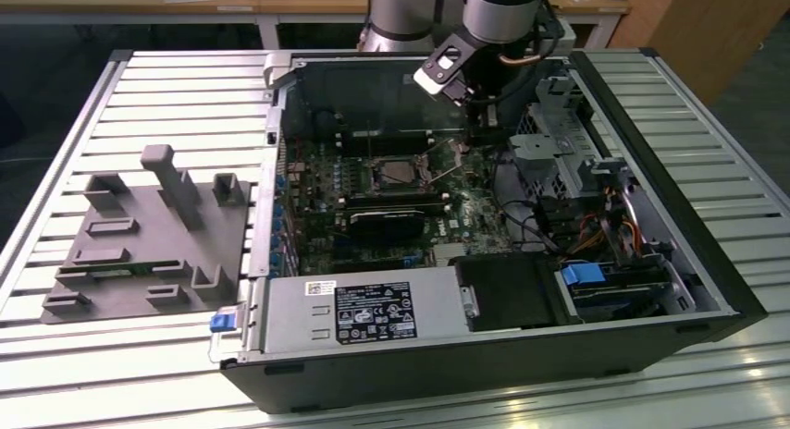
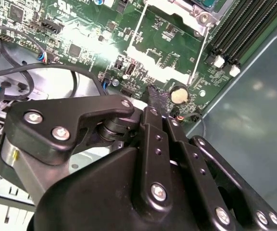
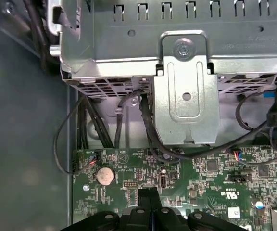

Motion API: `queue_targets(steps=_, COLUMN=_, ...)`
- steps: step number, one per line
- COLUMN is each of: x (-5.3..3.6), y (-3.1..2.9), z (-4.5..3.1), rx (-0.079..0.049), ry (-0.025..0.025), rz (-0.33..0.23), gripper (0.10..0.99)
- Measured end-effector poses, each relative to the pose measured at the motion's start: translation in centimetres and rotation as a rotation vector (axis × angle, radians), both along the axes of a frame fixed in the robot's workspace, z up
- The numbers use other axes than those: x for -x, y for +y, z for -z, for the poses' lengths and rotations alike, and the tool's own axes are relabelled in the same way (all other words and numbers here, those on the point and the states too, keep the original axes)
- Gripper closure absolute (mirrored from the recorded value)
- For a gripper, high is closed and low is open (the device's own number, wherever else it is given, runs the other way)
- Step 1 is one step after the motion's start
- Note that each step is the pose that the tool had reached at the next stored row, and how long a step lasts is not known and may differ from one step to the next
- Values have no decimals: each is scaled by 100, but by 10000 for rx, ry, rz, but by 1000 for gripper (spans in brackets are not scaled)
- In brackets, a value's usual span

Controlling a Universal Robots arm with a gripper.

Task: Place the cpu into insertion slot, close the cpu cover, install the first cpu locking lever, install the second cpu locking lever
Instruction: 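Close the cpu cover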

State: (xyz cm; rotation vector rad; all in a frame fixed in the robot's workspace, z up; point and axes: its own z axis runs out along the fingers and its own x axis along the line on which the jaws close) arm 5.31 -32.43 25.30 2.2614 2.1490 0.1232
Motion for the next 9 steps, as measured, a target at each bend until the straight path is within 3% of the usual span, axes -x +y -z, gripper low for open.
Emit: queue_targets(steps=9, x=-49, y=0, z=136, rx=2, ry=198, rz=0, gripper=980)
